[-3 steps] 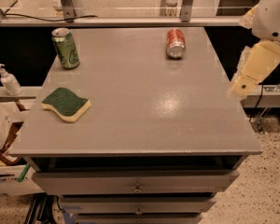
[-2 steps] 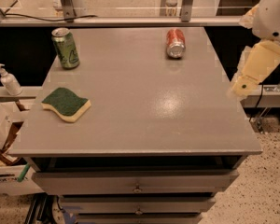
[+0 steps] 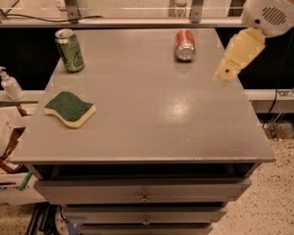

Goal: Place coke can upright

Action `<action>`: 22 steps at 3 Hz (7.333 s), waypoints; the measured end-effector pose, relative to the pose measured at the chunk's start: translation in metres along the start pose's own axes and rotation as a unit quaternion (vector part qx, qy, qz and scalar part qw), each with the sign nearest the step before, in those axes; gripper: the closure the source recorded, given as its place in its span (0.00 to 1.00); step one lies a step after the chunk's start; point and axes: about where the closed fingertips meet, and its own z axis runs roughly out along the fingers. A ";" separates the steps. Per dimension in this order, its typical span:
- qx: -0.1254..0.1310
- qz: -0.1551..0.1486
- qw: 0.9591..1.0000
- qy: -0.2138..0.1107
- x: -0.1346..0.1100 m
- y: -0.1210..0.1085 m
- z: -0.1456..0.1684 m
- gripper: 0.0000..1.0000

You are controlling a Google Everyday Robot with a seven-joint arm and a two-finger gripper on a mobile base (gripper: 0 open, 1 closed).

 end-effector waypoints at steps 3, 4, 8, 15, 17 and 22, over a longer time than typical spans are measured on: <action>-0.041 0.128 0.988 -0.074 -0.040 -0.070 0.065 0.00; -0.043 0.131 0.987 -0.078 -0.042 -0.075 0.068 0.00; -0.013 0.267 0.960 -0.087 -0.075 -0.134 0.119 0.00; 0.021 0.342 0.934 -0.106 -0.128 -0.186 0.211 0.00; 0.027 0.355 0.930 -0.093 -0.123 -0.204 0.237 0.00; 0.047 0.351 0.935 -0.024 -0.106 -0.212 0.253 0.45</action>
Offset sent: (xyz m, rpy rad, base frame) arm 0.1091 0.0153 -0.0327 0.2861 0.0759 -0.1884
